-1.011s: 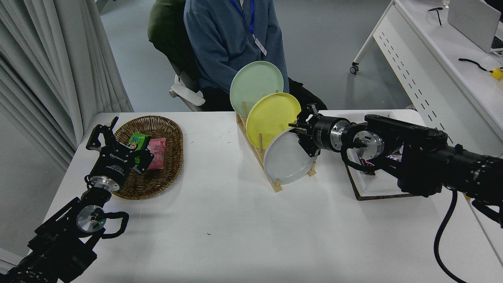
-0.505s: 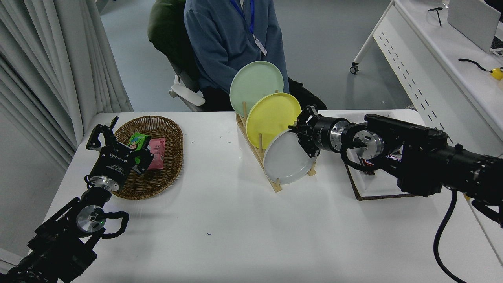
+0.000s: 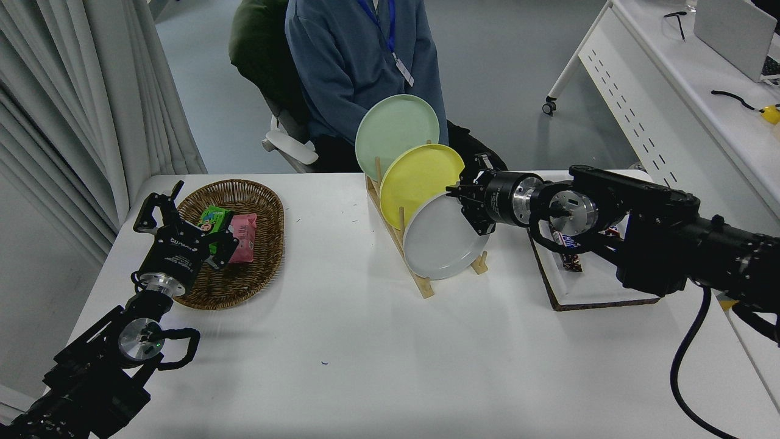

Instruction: Place the plate on the table

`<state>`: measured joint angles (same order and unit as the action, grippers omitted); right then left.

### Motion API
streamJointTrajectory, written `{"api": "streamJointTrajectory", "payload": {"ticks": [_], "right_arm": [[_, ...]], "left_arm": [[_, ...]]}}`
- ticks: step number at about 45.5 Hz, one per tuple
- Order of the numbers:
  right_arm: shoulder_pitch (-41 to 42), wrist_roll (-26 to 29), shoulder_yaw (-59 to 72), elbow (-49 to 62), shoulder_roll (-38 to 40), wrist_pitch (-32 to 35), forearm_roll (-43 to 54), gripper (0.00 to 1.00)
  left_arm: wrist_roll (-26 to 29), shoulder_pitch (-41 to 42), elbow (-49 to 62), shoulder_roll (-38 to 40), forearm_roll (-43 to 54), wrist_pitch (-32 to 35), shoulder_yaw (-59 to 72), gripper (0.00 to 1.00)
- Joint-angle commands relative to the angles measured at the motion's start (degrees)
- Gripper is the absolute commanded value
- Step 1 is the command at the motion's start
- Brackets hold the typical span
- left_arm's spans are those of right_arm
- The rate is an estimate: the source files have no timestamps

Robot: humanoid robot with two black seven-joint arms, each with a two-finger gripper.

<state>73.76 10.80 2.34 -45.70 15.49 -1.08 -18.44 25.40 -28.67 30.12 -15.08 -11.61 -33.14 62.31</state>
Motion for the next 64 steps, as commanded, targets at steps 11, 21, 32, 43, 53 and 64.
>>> {"api": "streamJointTrajectory", "payload": {"ticks": [11,21,32,43,53,64], "right_arm": [[5.7,8.2,-9.2,-1.6,1.9,-1.1,-2.6,0.00],[9.3,9.2,-9.6,-3.1,1.9,-3.4,-10.0,0.00],[11.6,10.2,-9.7,-3.2,1.4,-7.9,-21.6,0.00],[10.1,10.2,-10.7,-3.5,-2.6,-13.6,-26.3,0.00],[5.4,9.4,-11.7,-4.6,-5.8,-20.2,-30.7,0.00],[4.5,9.3,-11.7,-4.6,-11.6,-35.2,-38.8,0.00]], "left_arm": [[0.0,-0.1,0.0,0.0,-0.1,0.0,0.0,1.00],[0.0,0.0,-0.1,0.0,-0.1,0.0,0.0,1.00],[0.0,0.0,-0.1,0.1,-0.1,0.0,0.0,1.00],[0.0,0.0,0.0,0.1,0.0,0.0,0.0,1.00],[0.0,0.0,0.0,0.0,-0.1,0.0,0.0,1.00],[0.0,-0.1,-0.1,0.1,0.0,0.0,0.0,1.00]]}}
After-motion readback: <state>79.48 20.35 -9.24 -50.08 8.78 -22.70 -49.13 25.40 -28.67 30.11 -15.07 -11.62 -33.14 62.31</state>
